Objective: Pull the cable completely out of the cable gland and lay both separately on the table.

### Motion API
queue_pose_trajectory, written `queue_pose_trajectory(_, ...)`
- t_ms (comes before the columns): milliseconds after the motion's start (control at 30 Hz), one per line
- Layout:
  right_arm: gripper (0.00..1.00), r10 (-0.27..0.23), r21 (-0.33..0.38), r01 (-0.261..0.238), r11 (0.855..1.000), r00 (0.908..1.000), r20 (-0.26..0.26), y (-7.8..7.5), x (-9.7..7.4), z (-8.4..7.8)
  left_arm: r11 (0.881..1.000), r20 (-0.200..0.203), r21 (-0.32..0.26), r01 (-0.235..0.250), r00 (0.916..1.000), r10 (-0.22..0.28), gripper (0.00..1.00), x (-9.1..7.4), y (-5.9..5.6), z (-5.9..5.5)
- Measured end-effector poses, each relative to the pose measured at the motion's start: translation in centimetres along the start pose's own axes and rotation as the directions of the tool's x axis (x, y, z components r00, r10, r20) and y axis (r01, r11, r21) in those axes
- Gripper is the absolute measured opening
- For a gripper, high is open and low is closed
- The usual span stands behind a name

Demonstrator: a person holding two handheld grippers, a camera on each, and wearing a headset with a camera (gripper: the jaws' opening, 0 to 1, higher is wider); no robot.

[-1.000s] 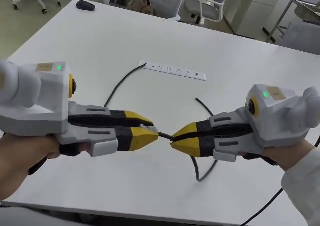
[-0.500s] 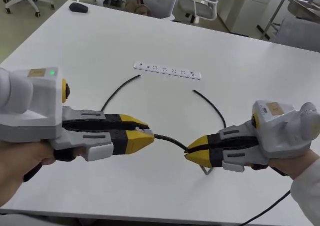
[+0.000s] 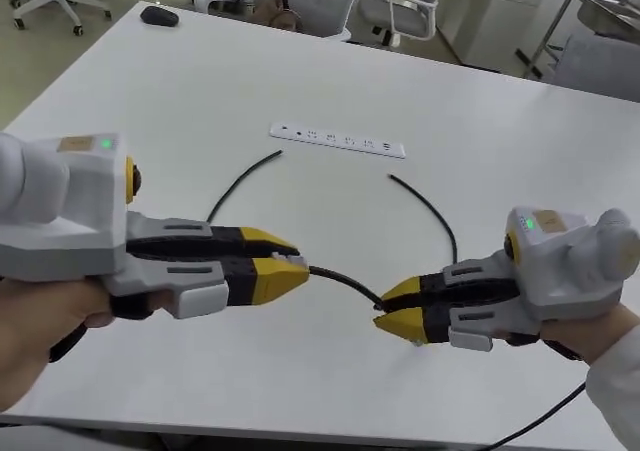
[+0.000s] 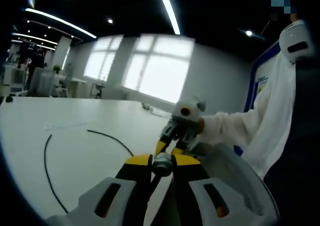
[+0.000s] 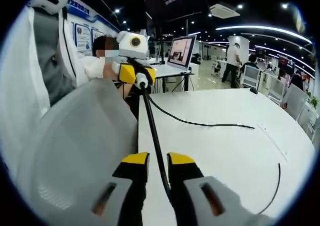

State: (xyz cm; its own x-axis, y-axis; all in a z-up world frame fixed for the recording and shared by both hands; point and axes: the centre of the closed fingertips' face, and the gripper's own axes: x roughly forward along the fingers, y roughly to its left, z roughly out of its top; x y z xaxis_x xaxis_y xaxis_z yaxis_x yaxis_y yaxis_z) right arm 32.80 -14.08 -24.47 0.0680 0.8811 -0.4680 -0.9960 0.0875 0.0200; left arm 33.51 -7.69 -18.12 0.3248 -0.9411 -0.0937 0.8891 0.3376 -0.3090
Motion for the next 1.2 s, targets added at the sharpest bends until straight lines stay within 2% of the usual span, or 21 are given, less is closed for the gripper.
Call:
queue_pose_trajectory(33, 0.19, -0.001, -0.003, 0.001, 1.0, 0.9989, 0.046, 0.2, 0.0, 1.3, 1.0, -0.004, 0.001, 0.002, 1.0, -0.002, 0.17, 0.0, 0.0, -0.1)
queue_pose_trajectory(67, 0.21, 0.005, 0.003, -0.005, 1.0, 0.9977, 0.068, 0.3, 0.1, 1.8, 1.0, -0.007, 0.002, 0.002, 1.0, -0.002, 0.17, 0.1, 0.0, -0.1)
queue_pose_trajectory(100, 0.23, 0.014, 0.019, -0.017, 1.0, 0.9912, 0.131, 0.2, 0.1, 3.2, 1.0, -0.014, 0.003, 0.005, 0.9999, -0.005, 0.17, 0.1, -0.1, -0.3)
queue_pose_trajectory(167, 0.24, 0.016, 0.013, -0.019, 1.0, 0.9802, 0.197, 0.2, 0.1, 5.3, 1.0, -0.02, 0.005, 0.011, 0.9997, -0.011, 0.17, 0.2, -0.3, -0.4)
queue_pose_trajectory(267, 0.27, 0.041, -0.002, -0.042, 0.999, 0.9732, 0.226, 0.9, 0.4, 7.2, 1.0, -0.03, 0.009, 0.02, 0.9993, -0.02, 0.17, 0.4, -0.6, -0.6)
queue_pose_trajectory(333, 0.28, 0.063, -0.036, -0.057, 0.998, 0.9756, 0.21, 1.7, 1.1, 7.6, 1.0, -0.031, 0.015, 0.023, 0.9993, -0.022, 0.17, 0.4, -0.7, -0.6)
queue_pose_trajectory(367, 0.26, 0.063, -0.084, -0.049, 0.995, 0.9824, 0.176, 1.8, 1.5, 7.4, 1.0, -0.03, 0.016, 0.025, 0.9992, -0.025, 0.17, 0.4, -0.8, -0.6)
queue_pose_trajectory(400, 0.24, 0.062, -0.102, -0.046, 0.994, 0.9848, 0.162, 1.8, 1.6, 7.3, 1.0, -0.029, 0.016, 0.026, 0.9992, -0.026, 0.17, 0.4, -0.8, -0.6)
queue_pose_trajectory(567, 0.05, 0.081, -0.084, -0.069, 0.994, 0.9849, 0.153, 1.9, 1.9, 7.0, 0.999, -0.03, 0.027, 0.021, 0.9994, -0.02, 0.17, 0.3, -0.7, -0.5)
queue_pose_trajectory(700, 0.05, 0.076, -0.089, -0.063, 0.994, 0.9848, 0.156, 1.9, 1.9, 7.1, 0.999, -0.022, 0.025, 0.028, 0.9994, -0.028, 0.17, 0.2, -0.8, -0.3)
queue_pose_trajectory(1000, 0.04, 0.089, -0.094, -0.076, 0.993, 0.986, 0.141, 2.2, 1.8, 6.7, 0.998, -0.04, 0.043, 0.038, 0.9985, -0.037, 0.17, 0.3, -1.2, -0.5)
queue_pose_trajectory(1167, 0.04, 0.071, -0.096, -0.058, 0.994, 0.9877, 0.139, 1.7, 1.4, 6.5, 0.999, -0.02, 0.04, 0.023, 0.9996, -0.022, 0.17, -0.1, -0.9, 0.0)
queue_pose_trajectory(1200, 0.04, 0.062, -0.094, -0.05, 0.994, 0.9903, 0.125, 1.5, 1.4, 6.1, 0.999, -0.01, 0.038, 0.018, 0.9998, -0.018, 0.17, -0.2, -0.8, 0.2)
